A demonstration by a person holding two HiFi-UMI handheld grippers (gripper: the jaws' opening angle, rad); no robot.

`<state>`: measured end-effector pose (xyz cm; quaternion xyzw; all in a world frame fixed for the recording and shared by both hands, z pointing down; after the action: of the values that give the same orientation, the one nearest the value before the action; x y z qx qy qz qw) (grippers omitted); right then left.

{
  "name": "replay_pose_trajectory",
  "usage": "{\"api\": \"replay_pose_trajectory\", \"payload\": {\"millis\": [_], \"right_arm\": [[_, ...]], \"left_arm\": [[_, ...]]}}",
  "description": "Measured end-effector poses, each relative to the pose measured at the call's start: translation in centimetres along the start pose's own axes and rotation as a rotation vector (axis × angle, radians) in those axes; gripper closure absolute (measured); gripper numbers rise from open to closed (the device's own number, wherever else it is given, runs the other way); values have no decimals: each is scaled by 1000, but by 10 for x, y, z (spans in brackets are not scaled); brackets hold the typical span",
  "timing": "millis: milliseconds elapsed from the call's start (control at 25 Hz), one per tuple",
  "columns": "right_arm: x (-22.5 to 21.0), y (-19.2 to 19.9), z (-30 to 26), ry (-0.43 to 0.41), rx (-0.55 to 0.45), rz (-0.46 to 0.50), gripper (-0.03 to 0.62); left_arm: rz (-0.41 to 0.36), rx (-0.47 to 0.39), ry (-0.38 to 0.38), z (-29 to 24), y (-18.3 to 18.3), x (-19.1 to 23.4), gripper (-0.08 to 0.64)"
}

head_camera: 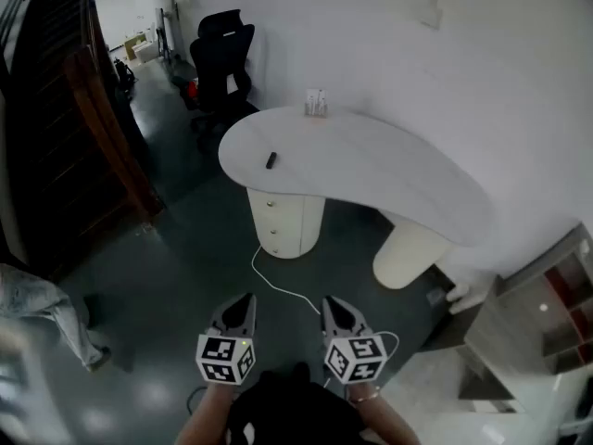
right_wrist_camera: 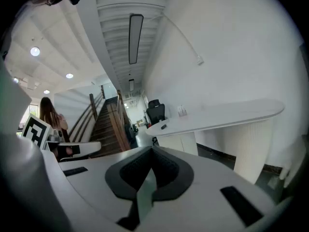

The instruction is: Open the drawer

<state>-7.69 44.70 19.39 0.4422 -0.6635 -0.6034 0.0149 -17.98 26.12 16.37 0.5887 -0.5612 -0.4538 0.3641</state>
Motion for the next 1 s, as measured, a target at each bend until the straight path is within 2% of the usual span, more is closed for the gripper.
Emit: {"api": "replay_pose_trajectory", "payload": {"millis": [440, 720, 1000], "right_arm": [[-2, -19, 8, -5, -43, 26, 591], [-10, -27, 0, -22, -40, -12, 589], [-22, -30, -21, -30, 3, 22, 589]], "left_arm": [[9, -52, -10, 1, -13, 4, 555], [14, 3, -17, -22, -9, 7, 555], [9, 50, -24, -51, -3, 11, 555]]}}
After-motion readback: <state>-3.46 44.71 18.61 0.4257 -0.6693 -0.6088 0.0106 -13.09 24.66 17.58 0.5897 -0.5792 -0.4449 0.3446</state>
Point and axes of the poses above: the fingertips, and each gripper's own axes: z backward along the fingers, x to its left, y out of its underside, the point moved 5 cm from there along z, backward along the fingers, and after that the axes turned 14 degrees about -z, right-handed, at the moved point
